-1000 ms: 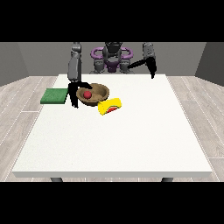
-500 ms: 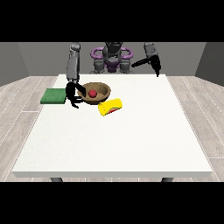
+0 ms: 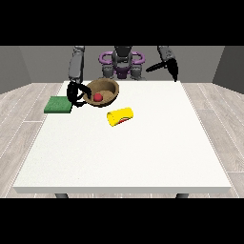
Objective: Pick the cup and pour the ball into the bowl, then pick the bowl and place it on the pad
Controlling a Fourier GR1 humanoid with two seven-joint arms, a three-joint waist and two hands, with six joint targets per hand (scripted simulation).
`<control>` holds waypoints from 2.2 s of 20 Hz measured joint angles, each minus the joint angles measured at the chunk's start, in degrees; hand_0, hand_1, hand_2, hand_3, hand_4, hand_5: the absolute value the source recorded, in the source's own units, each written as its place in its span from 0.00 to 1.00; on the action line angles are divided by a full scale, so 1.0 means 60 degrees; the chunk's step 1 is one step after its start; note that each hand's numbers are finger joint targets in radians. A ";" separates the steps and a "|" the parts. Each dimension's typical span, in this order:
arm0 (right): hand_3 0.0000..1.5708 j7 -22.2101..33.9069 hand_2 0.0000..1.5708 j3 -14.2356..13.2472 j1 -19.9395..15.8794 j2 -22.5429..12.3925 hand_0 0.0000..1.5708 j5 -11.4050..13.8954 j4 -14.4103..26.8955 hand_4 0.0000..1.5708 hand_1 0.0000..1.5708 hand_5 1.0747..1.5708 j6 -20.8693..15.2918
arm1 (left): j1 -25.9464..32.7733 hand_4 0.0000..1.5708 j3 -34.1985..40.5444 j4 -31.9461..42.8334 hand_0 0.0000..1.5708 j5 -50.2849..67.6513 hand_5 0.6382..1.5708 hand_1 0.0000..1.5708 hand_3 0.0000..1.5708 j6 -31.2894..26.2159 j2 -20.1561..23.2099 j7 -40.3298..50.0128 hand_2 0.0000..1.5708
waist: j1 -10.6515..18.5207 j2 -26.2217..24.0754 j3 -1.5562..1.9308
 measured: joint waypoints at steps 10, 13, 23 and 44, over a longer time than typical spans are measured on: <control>1.00 0.1090 1.00 -0.0674 -0.0196 -0.1665 1.00 -0.0694 -0.0205 0.69 1.00 0.98 0.1291 | 0.0117 0.00 0.0230 -0.0114 0.00 0.0135 1.00 0.00 0.00 0.0026 0.0229 -0.0105 0.00 | -0.0271 0.0167 0.0024; 1.00 0.1053 1.00 -0.0785 0.0080 -0.1870 1.00 -0.0871 -0.0304 0.69 1.00 0.98 0.1745 | 0.0406 0.00 0.0327 0.0047 0.00 0.0140 0.99 0.00 0.00 0.0172 0.0211 -0.0548 0.00 | -0.0539 0.0237 0.0022; 0.92 0.0368 1.00 -0.1402 0.0500 -0.2788 1.00 -0.1434 -0.0135 0.66 1.00 0.98 0.3025 | 0.0131 0.00 0.0082 0.0071 0.00 -0.0313 0.99 0.00 0.00 0.1097 -0.0210 -0.1358 0.00 | -0.0783 0.1485 0.0034; 0.00 -0.1277 1.00 -0.2144 0.0129 -0.5017 1.00 -0.1428 0.1482 0.45 1.00 1.00 0.4407 | 0.0653 0.00 -0.0821 -0.3642 0.00 -0.0959 0.99 0.00 0.00 0.1419 -0.0348 0.0136 0.00 | -0.0628 0.3247 0.0038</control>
